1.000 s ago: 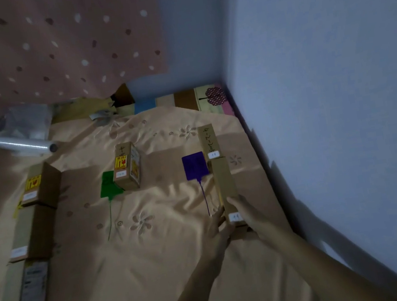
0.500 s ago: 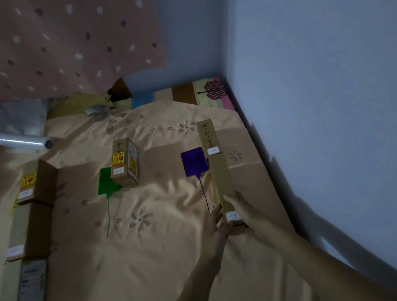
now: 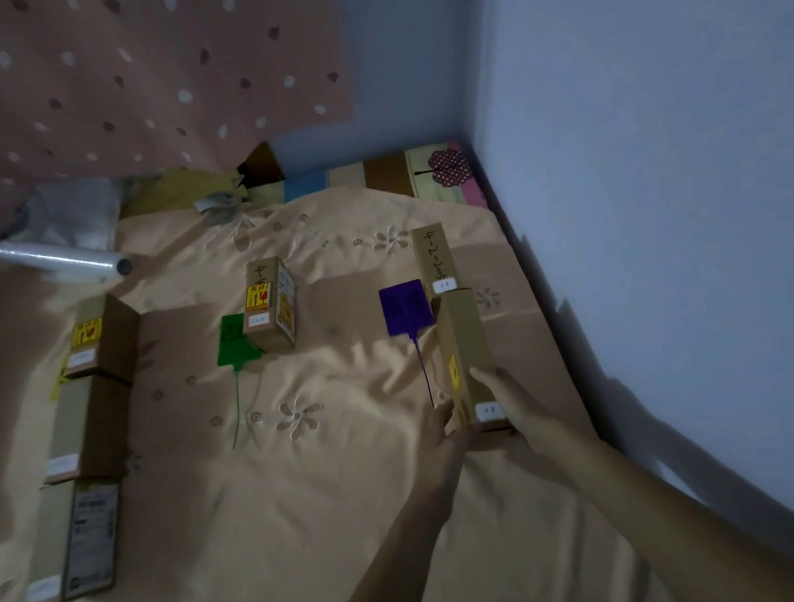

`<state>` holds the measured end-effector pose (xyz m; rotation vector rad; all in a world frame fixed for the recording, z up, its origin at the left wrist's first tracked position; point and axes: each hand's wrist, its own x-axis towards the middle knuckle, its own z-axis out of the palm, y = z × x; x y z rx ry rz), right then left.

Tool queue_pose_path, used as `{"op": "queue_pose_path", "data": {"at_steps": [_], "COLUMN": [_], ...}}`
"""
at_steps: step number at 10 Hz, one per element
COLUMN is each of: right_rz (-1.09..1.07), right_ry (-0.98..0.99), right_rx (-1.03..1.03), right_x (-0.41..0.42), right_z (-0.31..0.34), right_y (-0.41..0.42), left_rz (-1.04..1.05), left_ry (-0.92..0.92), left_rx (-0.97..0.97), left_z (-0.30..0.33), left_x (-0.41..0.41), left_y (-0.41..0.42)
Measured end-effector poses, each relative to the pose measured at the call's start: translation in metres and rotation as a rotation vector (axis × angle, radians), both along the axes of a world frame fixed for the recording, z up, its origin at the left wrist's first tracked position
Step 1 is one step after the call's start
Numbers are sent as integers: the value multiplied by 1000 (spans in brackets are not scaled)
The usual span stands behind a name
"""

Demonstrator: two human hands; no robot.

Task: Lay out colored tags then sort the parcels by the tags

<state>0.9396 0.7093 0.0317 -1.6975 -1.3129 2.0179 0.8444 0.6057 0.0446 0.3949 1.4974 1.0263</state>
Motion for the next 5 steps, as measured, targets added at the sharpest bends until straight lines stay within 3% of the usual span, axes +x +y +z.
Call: {"op": "queue_pose_path", "data": {"at_steps": [5], "right_rz": [-47], "right_ry": [-22], "right_rx": [71], "right_x": [15], "right_z": [0], "right_y": [-11], "left_rz": [22], "left_ry": [81], "left_rx": [-21], "left_z": [39], "left_x": [-2], "left_y": [-23]}}
